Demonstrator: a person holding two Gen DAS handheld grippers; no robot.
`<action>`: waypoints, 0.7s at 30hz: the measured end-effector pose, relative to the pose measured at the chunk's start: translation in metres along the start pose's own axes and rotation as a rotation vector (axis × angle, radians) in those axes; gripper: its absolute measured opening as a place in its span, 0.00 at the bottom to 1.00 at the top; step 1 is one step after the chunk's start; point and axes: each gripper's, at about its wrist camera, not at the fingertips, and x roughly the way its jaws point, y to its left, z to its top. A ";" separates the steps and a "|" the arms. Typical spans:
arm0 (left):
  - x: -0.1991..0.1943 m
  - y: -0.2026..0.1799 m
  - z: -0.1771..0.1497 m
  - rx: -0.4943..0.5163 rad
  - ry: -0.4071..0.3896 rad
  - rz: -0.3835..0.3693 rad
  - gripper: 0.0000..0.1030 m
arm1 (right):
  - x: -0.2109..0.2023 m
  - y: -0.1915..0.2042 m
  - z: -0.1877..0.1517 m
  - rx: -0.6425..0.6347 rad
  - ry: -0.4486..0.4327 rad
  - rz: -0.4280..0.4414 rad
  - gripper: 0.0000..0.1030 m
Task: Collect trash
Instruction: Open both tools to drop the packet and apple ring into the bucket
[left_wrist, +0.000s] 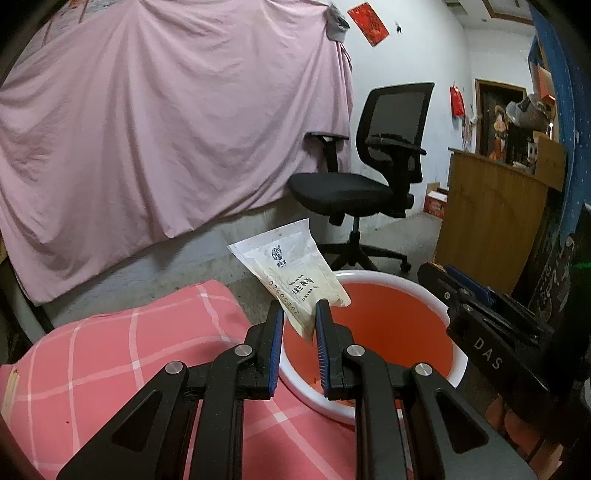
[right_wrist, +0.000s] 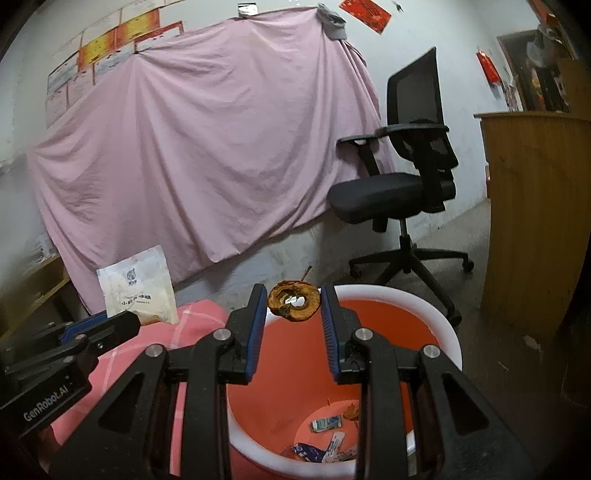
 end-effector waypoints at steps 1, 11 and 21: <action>0.002 0.000 0.000 -0.002 0.007 -0.006 0.14 | 0.000 0.000 0.000 0.000 0.000 0.000 1.00; 0.029 0.004 -0.001 -0.052 0.121 -0.078 0.17 | 0.009 -0.006 -0.004 0.025 0.069 -0.032 1.00; 0.028 0.015 -0.002 -0.098 0.126 -0.080 0.28 | 0.014 -0.006 -0.006 0.025 0.099 -0.050 1.00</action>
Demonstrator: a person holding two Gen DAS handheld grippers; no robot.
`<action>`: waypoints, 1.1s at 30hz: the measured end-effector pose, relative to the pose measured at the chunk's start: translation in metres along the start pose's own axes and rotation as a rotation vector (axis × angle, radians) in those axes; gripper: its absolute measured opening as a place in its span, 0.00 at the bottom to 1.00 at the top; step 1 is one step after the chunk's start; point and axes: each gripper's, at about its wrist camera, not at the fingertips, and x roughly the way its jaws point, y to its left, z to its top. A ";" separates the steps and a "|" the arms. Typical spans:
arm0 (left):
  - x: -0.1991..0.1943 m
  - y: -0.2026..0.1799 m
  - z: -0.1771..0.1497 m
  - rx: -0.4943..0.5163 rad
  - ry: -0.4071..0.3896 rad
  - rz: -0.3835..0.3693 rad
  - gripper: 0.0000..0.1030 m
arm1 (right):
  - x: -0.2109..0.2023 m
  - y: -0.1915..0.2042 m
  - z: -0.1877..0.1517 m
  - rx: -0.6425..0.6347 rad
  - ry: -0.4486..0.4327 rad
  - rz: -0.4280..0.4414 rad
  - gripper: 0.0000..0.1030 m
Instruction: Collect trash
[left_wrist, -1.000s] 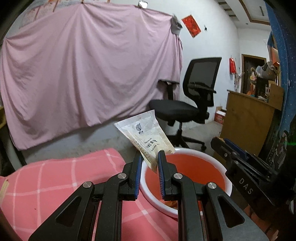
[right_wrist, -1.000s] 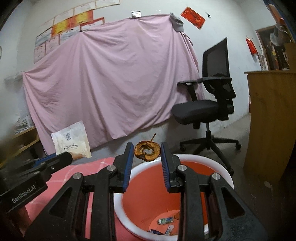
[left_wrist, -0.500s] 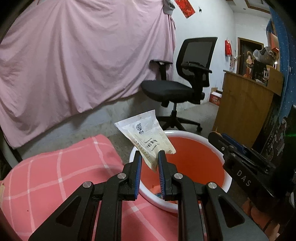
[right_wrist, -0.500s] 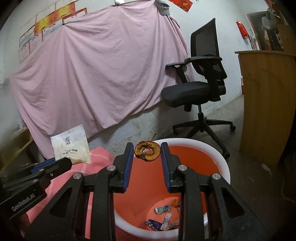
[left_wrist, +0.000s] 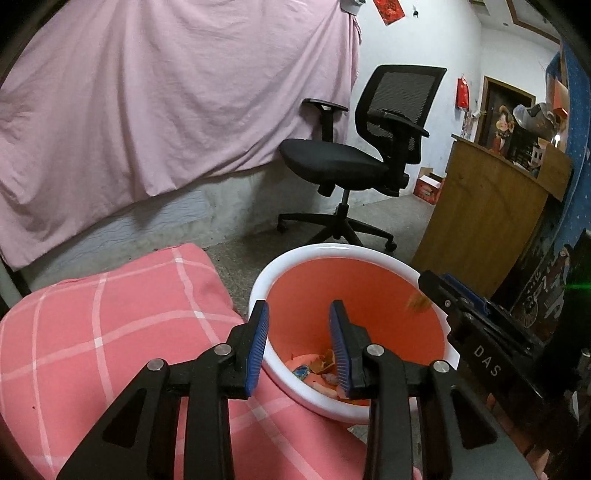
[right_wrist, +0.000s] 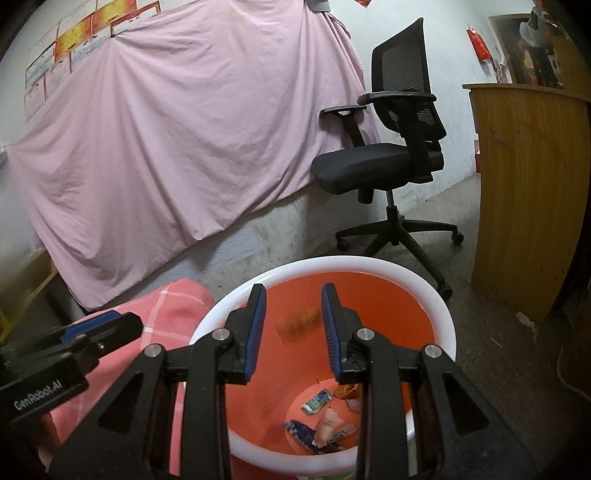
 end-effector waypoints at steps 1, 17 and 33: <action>0.000 0.001 0.000 -0.003 -0.004 0.003 0.28 | 0.000 0.000 0.000 -0.001 0.000 0.000 1.00; -0.031 0.029 -0.002 -0.068 -0.101 0.098 0.47 | -0.003 0.010 0.002 -0.020 -0.060 0.021 1.00; -0.062 0.062 -0.021 -0.122 -0.216 0.225 0.92 | -0.009 0.020 0.000 -0.028 -0.109 0.029 1.00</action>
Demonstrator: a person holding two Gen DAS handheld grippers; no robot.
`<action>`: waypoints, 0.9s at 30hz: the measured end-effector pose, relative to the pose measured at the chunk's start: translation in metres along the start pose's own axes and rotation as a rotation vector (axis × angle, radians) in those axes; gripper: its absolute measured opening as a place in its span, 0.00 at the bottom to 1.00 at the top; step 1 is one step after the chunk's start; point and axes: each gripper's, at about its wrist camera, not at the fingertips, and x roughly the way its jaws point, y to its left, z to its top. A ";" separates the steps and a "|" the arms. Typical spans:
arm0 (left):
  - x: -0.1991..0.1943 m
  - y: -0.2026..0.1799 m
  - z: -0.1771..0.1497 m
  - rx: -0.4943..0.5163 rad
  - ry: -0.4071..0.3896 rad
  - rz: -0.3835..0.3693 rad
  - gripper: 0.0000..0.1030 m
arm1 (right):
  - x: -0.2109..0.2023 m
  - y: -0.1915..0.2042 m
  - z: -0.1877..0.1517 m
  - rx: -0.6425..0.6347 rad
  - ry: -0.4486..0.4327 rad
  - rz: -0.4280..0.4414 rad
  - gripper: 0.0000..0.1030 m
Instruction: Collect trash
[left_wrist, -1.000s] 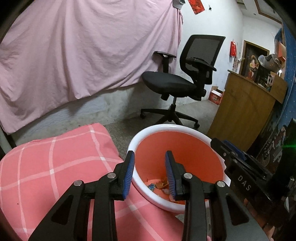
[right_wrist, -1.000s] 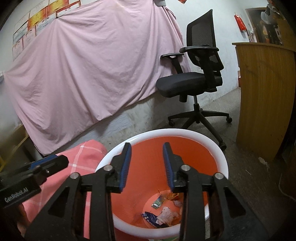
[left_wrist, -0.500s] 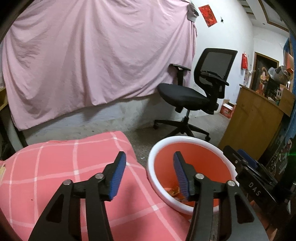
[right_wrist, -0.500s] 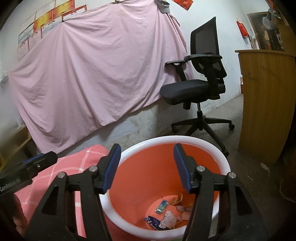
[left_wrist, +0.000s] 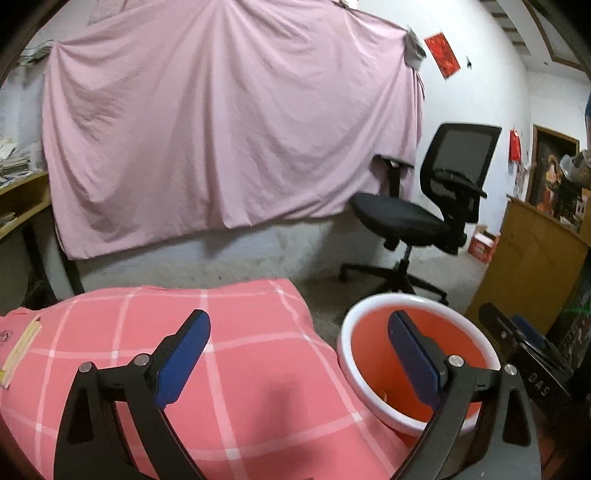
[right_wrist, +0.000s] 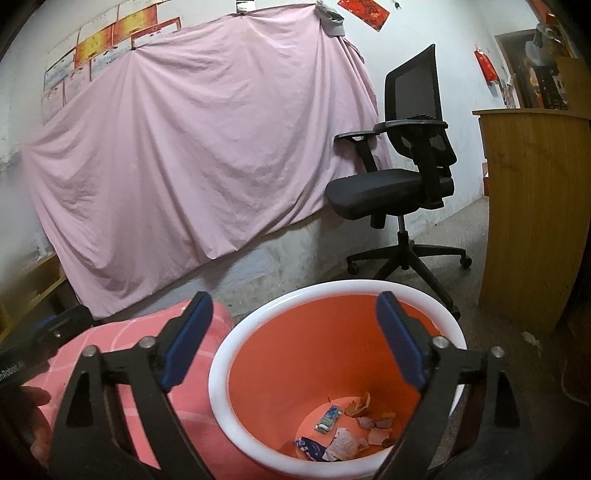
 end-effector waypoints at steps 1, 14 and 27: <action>0.000 0.002 -0.001 -0.005 -0.001 0.003 0.92 | -0.001 0.000 0.000 0.000 -0.006 -0.004 1.00; -0.012 0.022 -0.009 -0.029 -0.042 0.052 0.92 | -0.005 0.012 -0.001 -0.036 -0.022 0.029 1.00; -0.057 0.051 -0.022 -0.067 -0.097 0.115 0.92 | -0.031 0.050 0.000 -0.130 -0.082 0.089 1.00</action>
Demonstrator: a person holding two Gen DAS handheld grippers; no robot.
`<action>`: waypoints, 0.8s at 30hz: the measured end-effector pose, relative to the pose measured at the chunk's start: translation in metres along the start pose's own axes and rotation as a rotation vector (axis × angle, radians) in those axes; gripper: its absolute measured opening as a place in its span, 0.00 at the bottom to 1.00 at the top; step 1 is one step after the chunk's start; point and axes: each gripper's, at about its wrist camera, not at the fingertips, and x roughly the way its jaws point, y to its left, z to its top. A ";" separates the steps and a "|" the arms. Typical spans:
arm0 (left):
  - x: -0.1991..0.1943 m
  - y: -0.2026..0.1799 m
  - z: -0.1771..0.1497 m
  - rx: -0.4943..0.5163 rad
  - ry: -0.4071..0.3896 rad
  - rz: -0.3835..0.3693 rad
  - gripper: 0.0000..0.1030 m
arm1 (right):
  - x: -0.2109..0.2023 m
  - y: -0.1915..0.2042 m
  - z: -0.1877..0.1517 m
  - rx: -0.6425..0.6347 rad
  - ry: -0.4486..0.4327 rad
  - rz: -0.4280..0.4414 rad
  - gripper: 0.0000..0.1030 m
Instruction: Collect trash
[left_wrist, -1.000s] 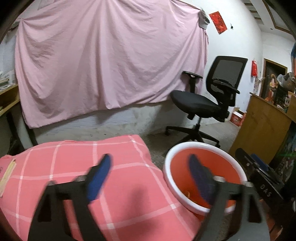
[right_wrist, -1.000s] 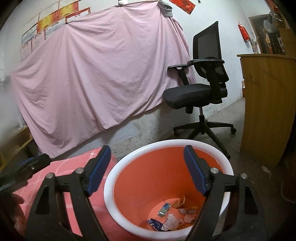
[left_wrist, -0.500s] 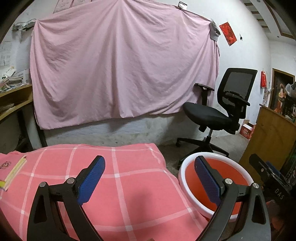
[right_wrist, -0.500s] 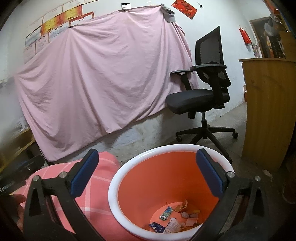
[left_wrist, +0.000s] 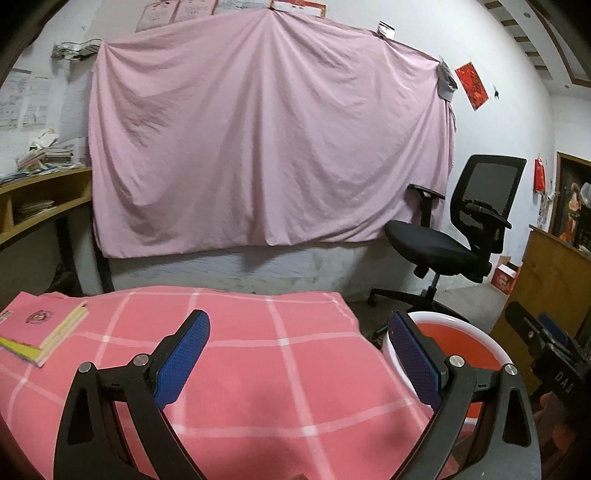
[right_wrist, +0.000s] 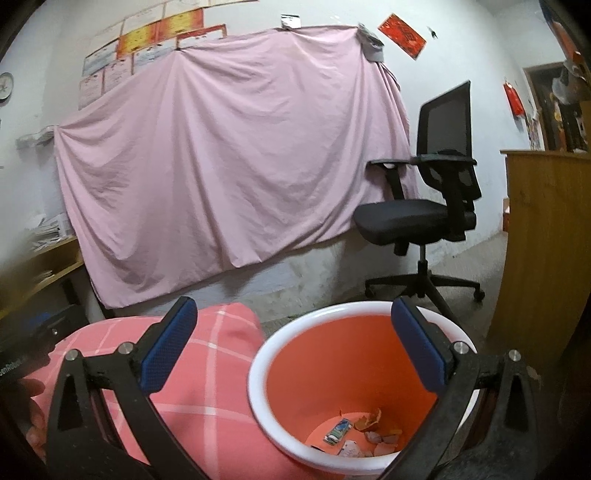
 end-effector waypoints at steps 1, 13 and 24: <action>-0.004 0.003 -0.001 -0.002 -0.003 0.008 0.92 | -0.002 0.003 0.000 -0.007 -0.007 0.005 1.00; -0.053 0.045 -0.017 -0.035 -0.029 0.091 0.92 | -0.040 0.042 -0.006 -0.096 -0.122 0.063 1.00; -0.096 0.066 -0.038 -0.033 -0.055 0.139 0.92 | -0.074 0.055 -0.017 -0.127 -0.138 0.098 1.00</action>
